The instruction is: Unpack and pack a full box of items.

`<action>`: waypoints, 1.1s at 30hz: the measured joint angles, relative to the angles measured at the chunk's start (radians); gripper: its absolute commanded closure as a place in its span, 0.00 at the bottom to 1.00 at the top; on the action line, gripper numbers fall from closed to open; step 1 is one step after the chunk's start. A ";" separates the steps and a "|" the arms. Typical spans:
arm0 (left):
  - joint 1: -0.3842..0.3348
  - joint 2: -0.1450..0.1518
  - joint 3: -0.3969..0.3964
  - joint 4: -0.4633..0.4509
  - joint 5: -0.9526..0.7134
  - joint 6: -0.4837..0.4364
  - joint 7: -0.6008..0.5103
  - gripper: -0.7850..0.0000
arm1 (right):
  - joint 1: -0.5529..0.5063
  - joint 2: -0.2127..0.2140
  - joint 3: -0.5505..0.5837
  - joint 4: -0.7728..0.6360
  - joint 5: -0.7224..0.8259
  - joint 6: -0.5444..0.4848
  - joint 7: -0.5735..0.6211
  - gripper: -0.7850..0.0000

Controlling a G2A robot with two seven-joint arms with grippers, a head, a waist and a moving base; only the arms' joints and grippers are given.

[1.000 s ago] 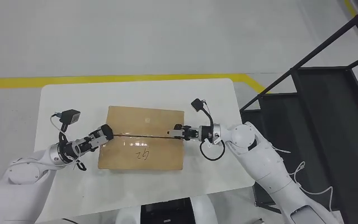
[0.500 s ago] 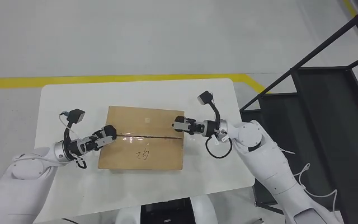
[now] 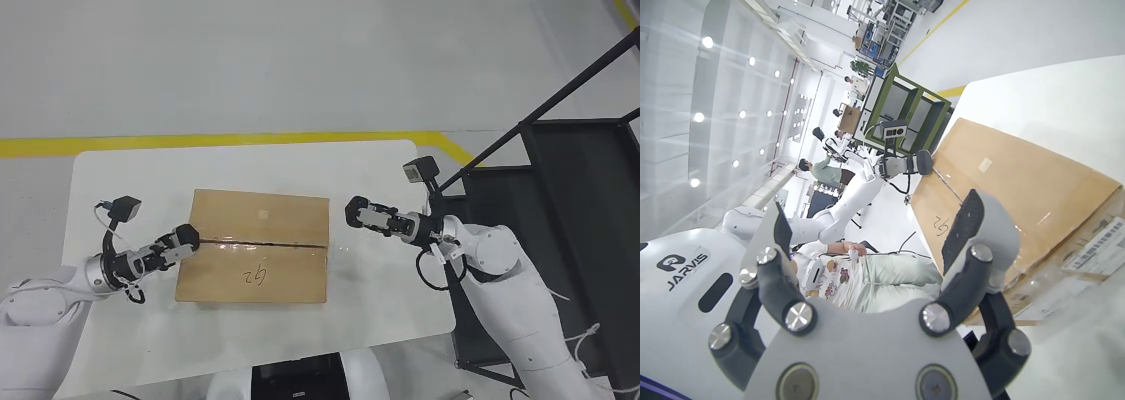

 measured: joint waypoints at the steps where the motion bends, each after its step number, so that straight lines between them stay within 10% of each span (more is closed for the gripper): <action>1: 0.001 0.001 -0.003 0.001 0.003 0.002 0.000 0.00 | -0.010 0.001 0.006 -0.005 -0.001 0.001 -0.001 0.00; 17: 0.001 0.001 0.003 0.001 0.009 0.007 0.011 0.00 | -0.103 0.043 0.099 -0.007 -0.493 0.043 0.088 0.00; 33: 0.001 0.001 0.003 0.001 0.010 0.007 0.011 0.00 | 0.131 0.058 -0.017 0.252 -1.170 -0.494 -0.122 0.00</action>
